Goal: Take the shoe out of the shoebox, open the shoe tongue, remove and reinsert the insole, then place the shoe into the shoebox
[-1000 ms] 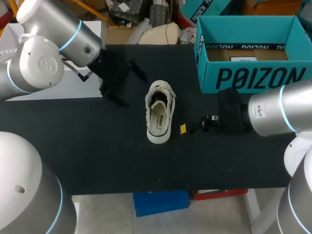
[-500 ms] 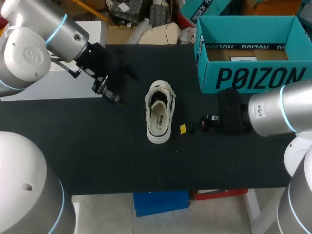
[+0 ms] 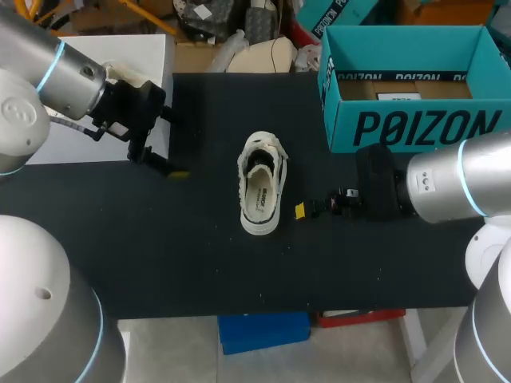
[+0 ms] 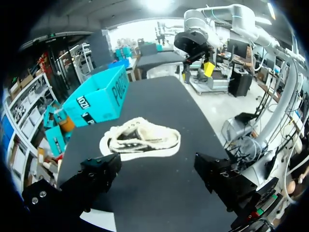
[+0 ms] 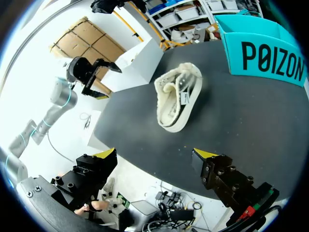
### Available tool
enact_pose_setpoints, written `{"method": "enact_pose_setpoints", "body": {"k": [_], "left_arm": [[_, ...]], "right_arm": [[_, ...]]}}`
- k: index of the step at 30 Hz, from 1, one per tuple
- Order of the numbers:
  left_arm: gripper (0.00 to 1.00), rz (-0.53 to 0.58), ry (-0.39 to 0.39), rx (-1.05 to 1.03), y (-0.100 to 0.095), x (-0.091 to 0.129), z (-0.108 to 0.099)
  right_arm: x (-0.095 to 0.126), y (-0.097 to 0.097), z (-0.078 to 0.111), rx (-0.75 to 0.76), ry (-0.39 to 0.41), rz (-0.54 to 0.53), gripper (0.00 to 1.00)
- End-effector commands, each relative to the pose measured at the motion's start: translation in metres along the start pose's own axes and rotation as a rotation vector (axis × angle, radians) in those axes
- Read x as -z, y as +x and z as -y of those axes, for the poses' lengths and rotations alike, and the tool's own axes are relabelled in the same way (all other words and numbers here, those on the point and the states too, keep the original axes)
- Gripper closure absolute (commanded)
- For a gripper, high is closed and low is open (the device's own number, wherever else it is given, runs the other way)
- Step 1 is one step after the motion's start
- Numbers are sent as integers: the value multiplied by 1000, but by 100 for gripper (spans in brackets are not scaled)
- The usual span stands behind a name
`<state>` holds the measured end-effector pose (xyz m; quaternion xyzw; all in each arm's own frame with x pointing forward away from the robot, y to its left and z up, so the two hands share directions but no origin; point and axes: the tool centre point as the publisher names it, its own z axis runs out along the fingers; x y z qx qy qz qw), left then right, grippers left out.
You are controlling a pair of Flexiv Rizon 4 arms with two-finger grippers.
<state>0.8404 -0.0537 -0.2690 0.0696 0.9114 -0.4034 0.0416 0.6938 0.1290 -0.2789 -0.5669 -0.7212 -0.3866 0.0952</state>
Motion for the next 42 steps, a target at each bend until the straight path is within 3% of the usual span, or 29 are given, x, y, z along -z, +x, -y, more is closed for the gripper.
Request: {"method": "enact_pose_setpoints", "body": {"k": [1,12,17,28,42], "left_arm": [[0,3,20,-7,1,0,-13],[0,-2,24,1,-1,4,-21],[0,-2,24,1,-1,4,-21],[0,-2,24,1,-1,4,-21],[0,-2,24,1,-1,4,-21]], "right_arm": [[0,1,0,-1,0,2,0],[0,1,0,-1,0,2,0],[8,-1,-29,8,133,148,0],[-41,-8,-85,-50,339,557,0],[-45,-8,-87,-18,313,535,0]]}}
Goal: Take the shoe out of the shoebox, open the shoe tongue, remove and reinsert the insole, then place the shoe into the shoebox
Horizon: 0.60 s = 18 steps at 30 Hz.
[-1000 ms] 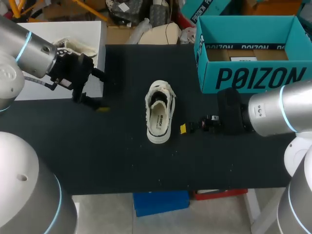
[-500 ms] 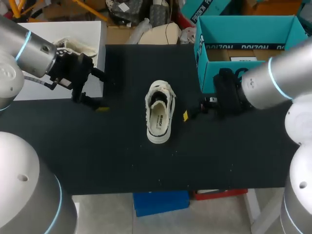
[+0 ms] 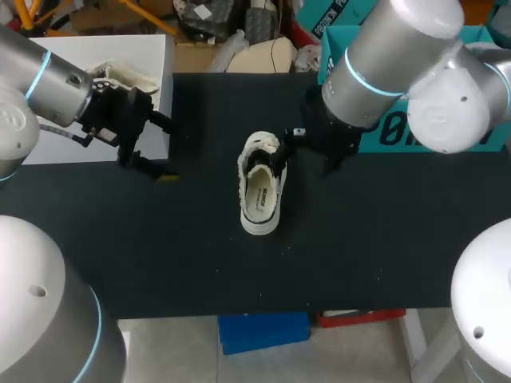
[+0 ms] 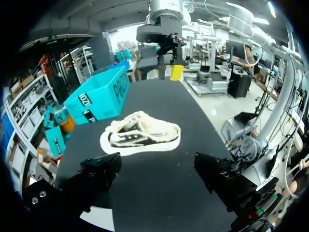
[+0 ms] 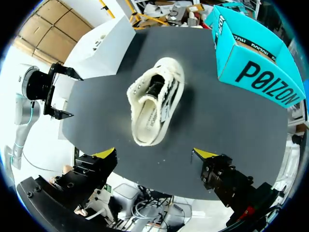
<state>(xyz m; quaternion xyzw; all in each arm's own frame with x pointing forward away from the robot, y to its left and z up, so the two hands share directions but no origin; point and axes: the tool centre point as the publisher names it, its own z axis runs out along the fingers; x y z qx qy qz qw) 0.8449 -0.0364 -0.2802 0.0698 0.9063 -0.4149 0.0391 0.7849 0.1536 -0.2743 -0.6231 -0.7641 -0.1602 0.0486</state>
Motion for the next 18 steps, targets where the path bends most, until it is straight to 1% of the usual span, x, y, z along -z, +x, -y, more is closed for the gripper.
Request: {"method": "enact_pose_setpoints", "body": {"k": [1,5,10,12,13,14,15,17,18], "left_arm": [[0,0,-1,-1,0,-1,-1],[0,0,-1,-1,0,-1,-1],[0,0,-1,-1,0,-1,-1],[0,0,-1,-1,0,-1,-1],[0,0,-1,-1,0,-1,-1],[0,0,-1,-1,0,-1,-1],[0,0,-1,-1,0,-1,-1],[0,0,-1,-1,0,-1,-1],[0,0,-1,-1,0,-1,-1]], "right_arm": [[-3,4,-4,-3,9,157,0],[-10,0,-14,-21,20,185,0],[-21,0,-28,-24,33,203,0],[-24,3,-34,-16,37,210,6],[-26,6,-37,-10,43,212,24],[-29,7,-40,-4,47,210,32],[-32,6,-43,0,48,209,35],[-39,5,-47,4,57,209,47],[-42,5,-49,4,58,206,44]]}}
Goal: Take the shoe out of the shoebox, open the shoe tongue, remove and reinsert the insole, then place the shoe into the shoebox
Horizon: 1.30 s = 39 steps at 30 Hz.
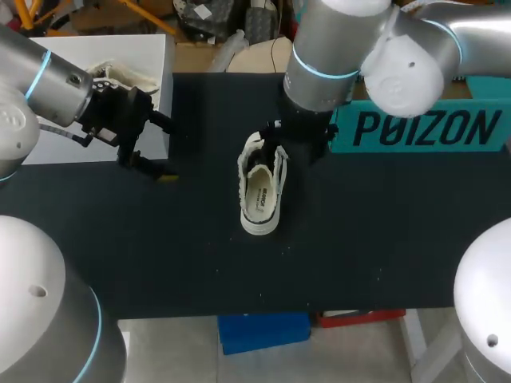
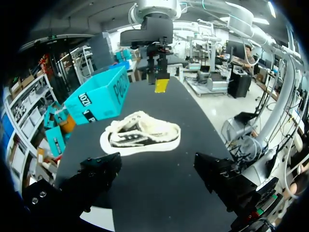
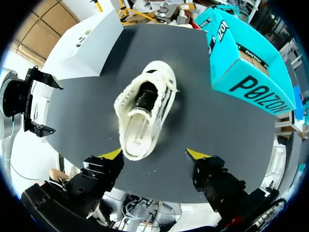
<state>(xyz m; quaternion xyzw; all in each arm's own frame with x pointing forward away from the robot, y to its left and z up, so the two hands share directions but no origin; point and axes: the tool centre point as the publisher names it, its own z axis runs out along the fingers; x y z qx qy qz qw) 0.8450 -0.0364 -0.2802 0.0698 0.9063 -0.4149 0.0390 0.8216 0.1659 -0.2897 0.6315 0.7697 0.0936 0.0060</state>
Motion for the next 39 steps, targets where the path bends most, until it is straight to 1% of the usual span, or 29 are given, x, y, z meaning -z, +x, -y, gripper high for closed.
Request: {"method": "enact_pose_setpoints", "body": {"k": [1,2,3,4,6,7,9,10,11,16,18,22,30,39], "left_arm": [[0,1,-1,-1,0,-1,-1],[0,1,-1,-1,0,-1,-1],[0,1,-1,-1,0,-1,-1],[0,1,-1,-1,0,-1,-1],[0,1,-1,-1,0,-1,-1],[0,1,-1,-1,0,-1,-1],[0,1,-1,-1,0,-1,-1],[0,1,-1,-1,0,-1,-1],[0,1,-1,-1,0,-1,-1],[0,1,-1,-1,0,-1,-1],[0,1,-1,-1,0,-1,-1],[0,1,-1,-1,0,-1,-1],[0,1,-1,-1,0,-1,-1],[0,1,-1,-1,0,-1,-1]], "right_arm": [[-20,9,-17,3,31,38,45],[-23,9,-19,4,39,40,51],[-26,8,-20,1,40,40,50],[-30,9,-22,-1,49,48,43],[-36,8,-24,-2,54,53,50],[-40,6,-25,-7,56,52,51],[-45,6,-27,-9,56,50,47],[-48,6,-28,-11,65,50,51],[-50,6,-28,-11,67,49,51],[-61,3,-32,-15,84,47,51],[-65,0,-33,-18,88,43,52],[-71,-5,-37,-24,89,42,52],[-82,-13,-47,-30,96,64,56],[-98,-11,-54,-33,112,86,57]]}}
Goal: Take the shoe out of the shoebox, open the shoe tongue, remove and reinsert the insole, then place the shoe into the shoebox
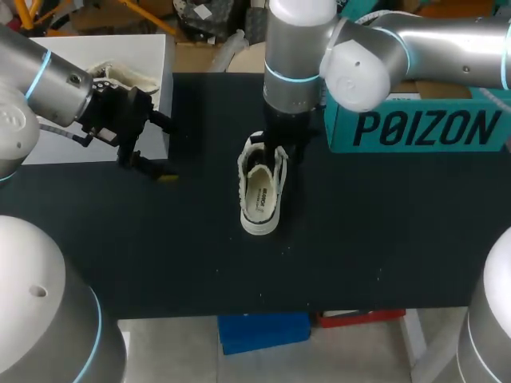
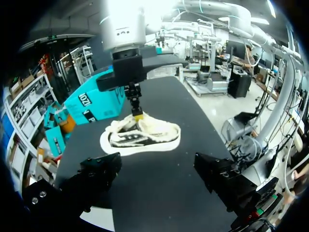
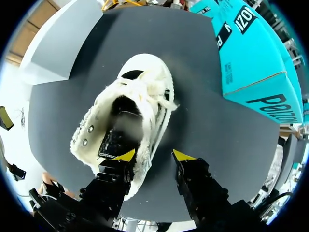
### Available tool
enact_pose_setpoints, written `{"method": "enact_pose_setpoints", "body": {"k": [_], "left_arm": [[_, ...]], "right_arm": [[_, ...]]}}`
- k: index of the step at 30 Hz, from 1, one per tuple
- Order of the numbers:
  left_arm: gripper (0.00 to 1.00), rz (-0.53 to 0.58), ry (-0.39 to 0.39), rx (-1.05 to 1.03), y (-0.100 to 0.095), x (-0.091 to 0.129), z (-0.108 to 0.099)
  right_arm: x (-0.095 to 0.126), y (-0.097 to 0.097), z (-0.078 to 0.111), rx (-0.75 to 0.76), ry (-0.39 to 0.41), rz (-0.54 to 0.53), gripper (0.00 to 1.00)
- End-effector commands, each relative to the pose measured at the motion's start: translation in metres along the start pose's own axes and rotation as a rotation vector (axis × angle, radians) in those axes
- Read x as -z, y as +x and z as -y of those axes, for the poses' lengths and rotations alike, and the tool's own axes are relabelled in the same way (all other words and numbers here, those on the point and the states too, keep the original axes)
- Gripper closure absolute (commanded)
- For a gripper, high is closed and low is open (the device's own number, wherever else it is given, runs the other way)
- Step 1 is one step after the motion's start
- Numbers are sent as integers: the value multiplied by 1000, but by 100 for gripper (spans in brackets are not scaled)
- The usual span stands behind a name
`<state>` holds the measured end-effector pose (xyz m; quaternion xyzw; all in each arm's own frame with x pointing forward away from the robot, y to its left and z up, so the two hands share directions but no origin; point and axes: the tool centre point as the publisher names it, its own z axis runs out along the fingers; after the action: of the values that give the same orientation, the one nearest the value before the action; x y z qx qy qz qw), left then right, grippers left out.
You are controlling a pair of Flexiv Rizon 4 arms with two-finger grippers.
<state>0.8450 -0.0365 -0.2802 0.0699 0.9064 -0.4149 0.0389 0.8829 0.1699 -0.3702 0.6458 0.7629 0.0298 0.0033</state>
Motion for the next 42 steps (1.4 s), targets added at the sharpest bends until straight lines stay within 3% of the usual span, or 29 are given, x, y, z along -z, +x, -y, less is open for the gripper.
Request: {"method": "enact_pose_setpoints", "body": {"k": [1,7,10,24,26,27,28,33,37,42], "left_arm": [[0,1,-1,-1,0,-1,-1],[0,1,-1,-1,0,-1,-1],[0,1,-1,-1,0,-1,-1],[0,1,-1,-1,0,-1,-1],[0,1,-1,-1,0,-1,-1],[0,1,-1,-1,0,-1,-1],[0,1,-1,-1,0,-1,-1],[0,1,-1,-1,0,-1,-1],[0,1,-1,-1,0,-1,-1],[0,1,-1,-1,0,-1,-1]], "right_arm": [[-12,8,-6,-3,14,7,58],[-25,9,-5,-22,33,19,60],[-29,9,-5,-31,35,27,67],[-45,7,-5,-75,35,51,67],[-48,6,-4,-86,28,50,73],[-49,6,-4,-89,28,50,81],[-51,5,-2,-94,26,52,100],[-55,6,2,-113,20,46,100],[-46,9,4,-111,15,36,100],[-16,6,3,-101,-8,44,100]]}}
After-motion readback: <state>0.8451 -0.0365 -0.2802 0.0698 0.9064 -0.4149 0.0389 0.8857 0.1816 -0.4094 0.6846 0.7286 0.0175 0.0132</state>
